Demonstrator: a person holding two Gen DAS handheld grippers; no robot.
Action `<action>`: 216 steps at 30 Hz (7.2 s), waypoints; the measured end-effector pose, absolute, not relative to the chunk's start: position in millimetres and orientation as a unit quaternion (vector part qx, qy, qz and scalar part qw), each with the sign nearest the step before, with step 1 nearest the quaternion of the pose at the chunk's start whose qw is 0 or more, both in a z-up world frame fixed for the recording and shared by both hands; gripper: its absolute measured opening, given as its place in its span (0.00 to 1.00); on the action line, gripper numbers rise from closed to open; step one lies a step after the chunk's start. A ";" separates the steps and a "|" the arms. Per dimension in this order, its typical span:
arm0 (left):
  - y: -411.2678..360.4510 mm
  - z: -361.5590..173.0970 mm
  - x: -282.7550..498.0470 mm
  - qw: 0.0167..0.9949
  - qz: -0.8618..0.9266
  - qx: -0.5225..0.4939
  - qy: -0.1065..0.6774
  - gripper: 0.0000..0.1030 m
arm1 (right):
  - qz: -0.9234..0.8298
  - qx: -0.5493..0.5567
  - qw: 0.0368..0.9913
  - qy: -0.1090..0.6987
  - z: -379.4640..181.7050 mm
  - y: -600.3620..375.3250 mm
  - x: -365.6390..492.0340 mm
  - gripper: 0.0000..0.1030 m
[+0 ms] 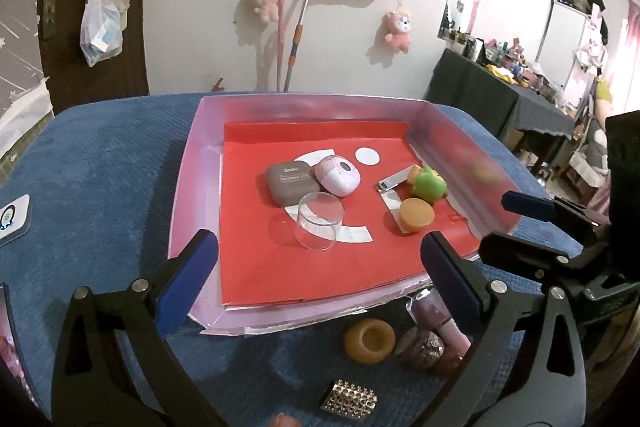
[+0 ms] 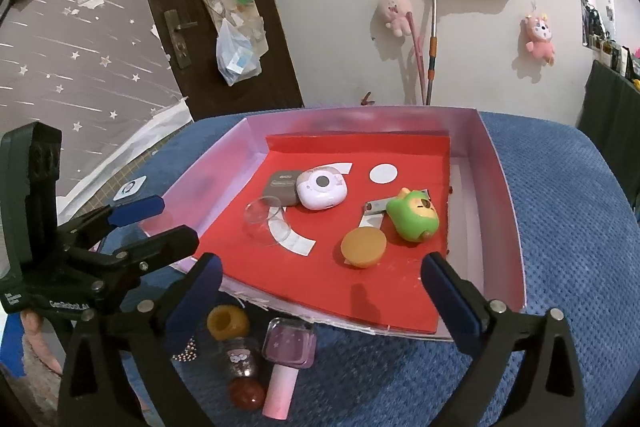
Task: Organize rigid objects
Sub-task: 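Withdraw both tools from the box toward the remaining items, then grasp the silver studded cylinder with the left gripper while the right grasps the pink nail polish, then carry the studded cylinder and pink nail polish bottle over the box, then lower the studded cylinder and open the left gripper while the right holds the polish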
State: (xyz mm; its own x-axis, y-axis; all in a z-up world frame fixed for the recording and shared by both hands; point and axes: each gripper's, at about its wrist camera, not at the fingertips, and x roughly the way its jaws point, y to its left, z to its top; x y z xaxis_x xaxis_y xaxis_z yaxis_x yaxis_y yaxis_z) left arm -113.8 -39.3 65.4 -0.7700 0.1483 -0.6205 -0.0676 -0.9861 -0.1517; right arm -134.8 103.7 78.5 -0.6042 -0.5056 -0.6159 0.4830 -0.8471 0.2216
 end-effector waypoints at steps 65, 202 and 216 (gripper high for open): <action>-36.6 32.0 -57.0 0.047 0.919 -0.382 -0.081 0.98 | -0.876 0.389 0.284 -0.029 50.3 104.9 -93.8 0.57; -31.7 7.2 -184.4 0.082 0.900 -0.424 -0.061 0.33 | -0.843 0.445 0.301 0.010 29.5 75.5 -191.7 0.37; -30.0 4.7 -190.8 0.082 0.900 -0.423 -0.063 0.33 | -0.864 0.429 0.264 0.016 23.7 70.3 -205.6 0.37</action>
